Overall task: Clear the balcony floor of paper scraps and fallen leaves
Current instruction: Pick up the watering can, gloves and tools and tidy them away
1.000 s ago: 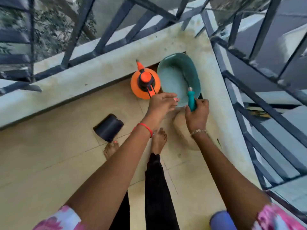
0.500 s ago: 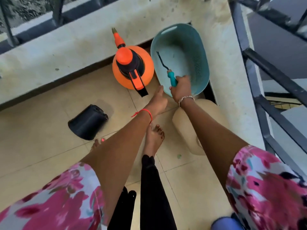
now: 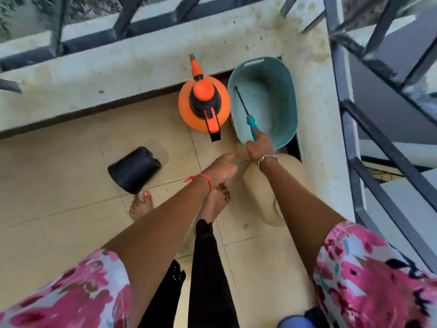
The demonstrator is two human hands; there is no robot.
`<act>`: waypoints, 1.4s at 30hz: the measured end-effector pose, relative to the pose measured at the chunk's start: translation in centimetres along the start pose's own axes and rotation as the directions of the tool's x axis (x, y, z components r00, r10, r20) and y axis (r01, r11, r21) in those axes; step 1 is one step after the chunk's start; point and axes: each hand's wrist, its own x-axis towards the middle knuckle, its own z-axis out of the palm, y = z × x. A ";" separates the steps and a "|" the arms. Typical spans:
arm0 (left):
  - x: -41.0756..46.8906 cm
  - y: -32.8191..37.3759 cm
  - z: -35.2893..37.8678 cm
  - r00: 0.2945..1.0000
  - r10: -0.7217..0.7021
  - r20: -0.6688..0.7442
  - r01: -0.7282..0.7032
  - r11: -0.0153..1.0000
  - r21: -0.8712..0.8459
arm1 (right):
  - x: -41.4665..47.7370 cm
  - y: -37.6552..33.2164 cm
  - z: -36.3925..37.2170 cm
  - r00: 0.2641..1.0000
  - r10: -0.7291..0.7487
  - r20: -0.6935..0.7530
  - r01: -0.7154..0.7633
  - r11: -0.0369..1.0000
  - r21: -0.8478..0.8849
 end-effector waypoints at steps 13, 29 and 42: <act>-15.9 -3.8 -9.3 0.998 0.066 -0.011 -0.063 0.987 0.145 | -16.8 -10.3 -0.7 0.992 0.125 0.026 -0.116 0.967 -0.229; -60.9 -10.2 -19.1 0.508 0.261 -0.821 -0.170 0.965 0.201 | -55.0 -36.8 -0.2 0.386 -0.805 0.450 0.859 0.137 -0.493; -71.2 -28.4 -5.4 0.073 -0.431 -0.900 0.076 0.902 -0.426 | -69.8 -37.2 10.3 -0.149 -0.372 0.916 0.677 -0.714 -0.179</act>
